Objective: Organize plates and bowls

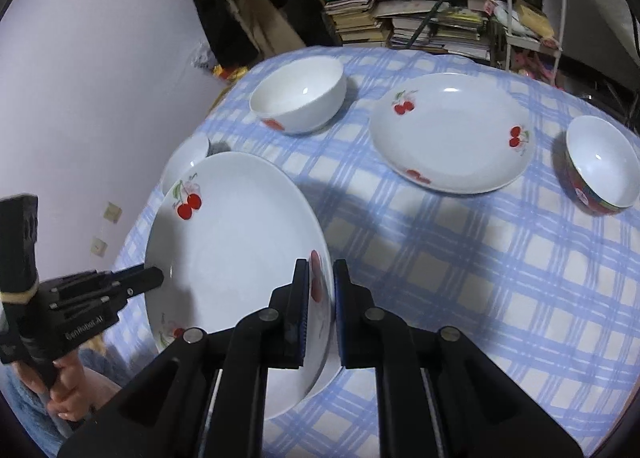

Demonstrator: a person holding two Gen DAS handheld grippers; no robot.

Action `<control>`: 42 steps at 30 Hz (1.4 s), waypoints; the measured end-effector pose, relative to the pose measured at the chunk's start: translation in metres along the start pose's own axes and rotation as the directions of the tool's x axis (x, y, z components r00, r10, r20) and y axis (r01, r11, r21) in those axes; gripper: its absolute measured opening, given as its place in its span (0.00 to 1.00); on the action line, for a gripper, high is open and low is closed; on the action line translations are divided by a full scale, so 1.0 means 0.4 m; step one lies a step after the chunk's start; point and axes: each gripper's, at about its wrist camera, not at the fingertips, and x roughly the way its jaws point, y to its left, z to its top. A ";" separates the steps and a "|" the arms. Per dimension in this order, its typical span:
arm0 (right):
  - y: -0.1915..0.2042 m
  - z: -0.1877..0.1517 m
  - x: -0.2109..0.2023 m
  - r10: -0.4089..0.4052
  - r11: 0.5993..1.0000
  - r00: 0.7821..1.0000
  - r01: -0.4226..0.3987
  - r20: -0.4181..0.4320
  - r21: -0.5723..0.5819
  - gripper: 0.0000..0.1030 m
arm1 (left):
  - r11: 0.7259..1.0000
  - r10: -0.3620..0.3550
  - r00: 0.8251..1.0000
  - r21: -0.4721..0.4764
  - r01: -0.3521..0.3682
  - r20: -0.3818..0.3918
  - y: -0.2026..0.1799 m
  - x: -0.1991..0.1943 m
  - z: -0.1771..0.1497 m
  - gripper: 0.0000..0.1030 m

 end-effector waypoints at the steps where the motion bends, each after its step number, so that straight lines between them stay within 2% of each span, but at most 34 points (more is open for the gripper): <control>1: 0.000 -0.003 0.007 -0.003 1.000 1.000 0.003 -0.005 0.002 0.13 | 1.000 -0.006 1.000 -0.012 0.006 -0.006 0.006 0.008 -0.004 0.12; 6: -0.007 -0.025 0.060 -0.023 1.000 0.998 0.024 -0.057 0.013 0.13 | 1.000 -0.015 1.000 -0.019 0.015 -0.008 0.016 0.024 -0.022 0.12; 12: -0.004 -0.035 0.084 -0.031 1.000 0.996 0.031 -0.082 -0.002 0.13 | 0.999 -0.011 0.998 -0.037 0.009 -0.063 0.028 0.075 -0.026 0.12; 15: -0.007 -0.037 0.096 -0.031 0.999 0.995 0.032 -0.094 0.005 0.13 | 0.999 -0.017 0.998 -0.046 0.014 -0.060 0.032 0.081 -0.022 0.12; 25: -0.007 -0.049 0.153 -0.056 0.998 0.986 0.055 -0.160 -0.007 0.13 | 0.999 0.019 0.996 -0.040 -0.023 -0.090 0.036 0.121 -0.020 0.12; 31: -0.001 -0.048 0.164 -0.072 0.997 0.984 0.069 -0.161 -0.020 0.13 | 0.998 0.010 0.992 -0.059 -0.018 -0.129 0.049 0.146 -0.021 0.12; 34: 0.004 -0.049 0.168 -0.080 0.997 0.984 0.077 -0.160 -0.025 0.13 | 0.998 0.024 0.992 -0.051 -0.031 -0.128 0.045 0.148 -0.022 0.12; 39: 0.012 -0.050 0.166 -0.104 0.994 0.983 0.099 -0.150 -0.040 0.13 | 0.997 -0.005 0.989 -0.071 -0.005 -0.147 0.053 0.155 -0.020 0.12; 42: 0.017 -0.053 0.162 -0.127 0.991 0.981 0.120 -0.144 -0.055 0.13 | 0.998 0.001 0.988 -0.065 -0.011 -0.154 0.050 0.163 -0.024 0.12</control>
